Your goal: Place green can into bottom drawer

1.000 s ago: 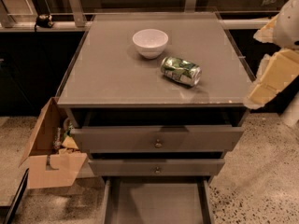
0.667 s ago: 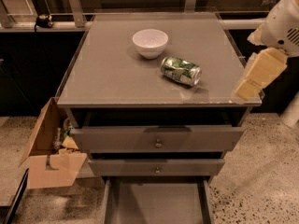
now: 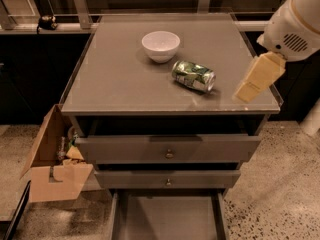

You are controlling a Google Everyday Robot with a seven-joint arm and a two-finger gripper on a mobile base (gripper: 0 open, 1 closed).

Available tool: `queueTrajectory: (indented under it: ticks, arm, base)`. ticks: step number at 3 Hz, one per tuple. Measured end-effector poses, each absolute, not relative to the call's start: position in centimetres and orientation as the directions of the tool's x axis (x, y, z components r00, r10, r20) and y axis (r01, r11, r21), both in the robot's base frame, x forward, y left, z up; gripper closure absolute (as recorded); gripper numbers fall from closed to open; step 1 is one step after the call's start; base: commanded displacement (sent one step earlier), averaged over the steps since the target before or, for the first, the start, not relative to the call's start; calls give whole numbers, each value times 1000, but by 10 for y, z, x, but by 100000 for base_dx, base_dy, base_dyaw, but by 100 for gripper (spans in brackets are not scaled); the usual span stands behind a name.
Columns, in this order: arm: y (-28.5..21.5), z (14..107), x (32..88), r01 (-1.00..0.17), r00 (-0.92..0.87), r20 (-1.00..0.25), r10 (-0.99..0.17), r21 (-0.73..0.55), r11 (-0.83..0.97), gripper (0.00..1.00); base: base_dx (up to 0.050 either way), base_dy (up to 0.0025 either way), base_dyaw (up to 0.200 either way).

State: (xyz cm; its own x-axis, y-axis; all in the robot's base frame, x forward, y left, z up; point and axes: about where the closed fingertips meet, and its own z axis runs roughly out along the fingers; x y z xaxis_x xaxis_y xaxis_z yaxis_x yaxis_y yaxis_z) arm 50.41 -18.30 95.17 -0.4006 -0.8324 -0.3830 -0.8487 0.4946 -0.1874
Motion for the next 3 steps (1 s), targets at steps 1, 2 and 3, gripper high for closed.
queueTrajectory:
  ticks: [1,2,3]
  arm:
    - [-163,944,559,-838,-369,-391,-843,-252,483,0]
    - [-163,944,559,-838,-369,-391,-843,-252,483,0]
    - [-168,937,590,-793,-406,-458,-790,-253,554,0]
  base:
    - [0,0,0]
    - [0,0,0]
    - [0,0,0]
